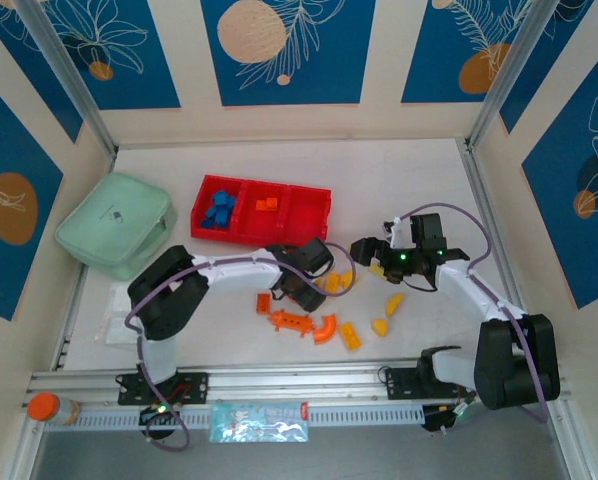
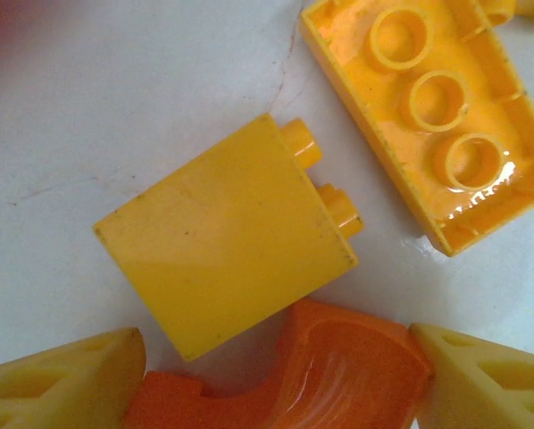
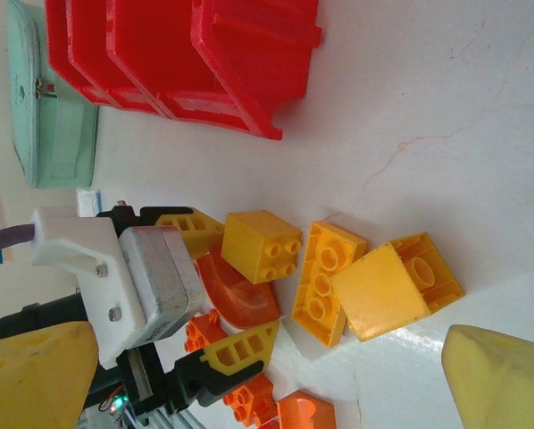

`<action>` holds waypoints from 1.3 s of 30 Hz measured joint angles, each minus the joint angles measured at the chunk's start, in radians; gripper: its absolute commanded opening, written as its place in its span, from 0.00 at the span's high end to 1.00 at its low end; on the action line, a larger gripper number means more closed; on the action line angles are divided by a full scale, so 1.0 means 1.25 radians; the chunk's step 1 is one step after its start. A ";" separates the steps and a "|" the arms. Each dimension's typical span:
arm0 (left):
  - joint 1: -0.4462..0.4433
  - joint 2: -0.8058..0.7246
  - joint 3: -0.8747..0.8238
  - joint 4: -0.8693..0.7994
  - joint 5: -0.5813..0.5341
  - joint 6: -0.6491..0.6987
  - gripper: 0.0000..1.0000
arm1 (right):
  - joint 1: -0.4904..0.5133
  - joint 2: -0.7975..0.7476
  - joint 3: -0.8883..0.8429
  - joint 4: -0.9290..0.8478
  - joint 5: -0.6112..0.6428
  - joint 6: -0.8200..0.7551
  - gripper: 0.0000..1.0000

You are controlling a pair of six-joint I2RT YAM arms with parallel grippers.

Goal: Sort the legos into containers by color
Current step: Pick up the lego from the middle-left of the table, then place the lego in the container.

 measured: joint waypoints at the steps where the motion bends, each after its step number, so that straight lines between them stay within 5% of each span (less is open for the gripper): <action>1: 0.000 -0.005 -0.001 0.000 0.000 0.000 0.27 | 0.000 0.000 0.000 0.000 0.000 0.000 0.01; 15: 0.038 -0.091 -0.016 -0.018 0.001 -0.003 0.29 | 0.017 0.000 0.006 -0.004 -0.001 0.000 0.01; 26: 0.248 -0.210 0.030 -0.083 0.016 -0.044 0.34 | 0.161 0.037 0.101 -0.014 0.042 0.009 0.01; 32: 0.350 -0.154 0.164 -0.096 0.020 -0.105 0.37 | 0.190 0.077 0.149 -0.014 0.059 0.013 0.01; 39: 0.387 0.029 0.324 -0.118 0.022 -0.199 0.36 | 0.191 0.085 0.155 -0.015 0.072 0.015 0.01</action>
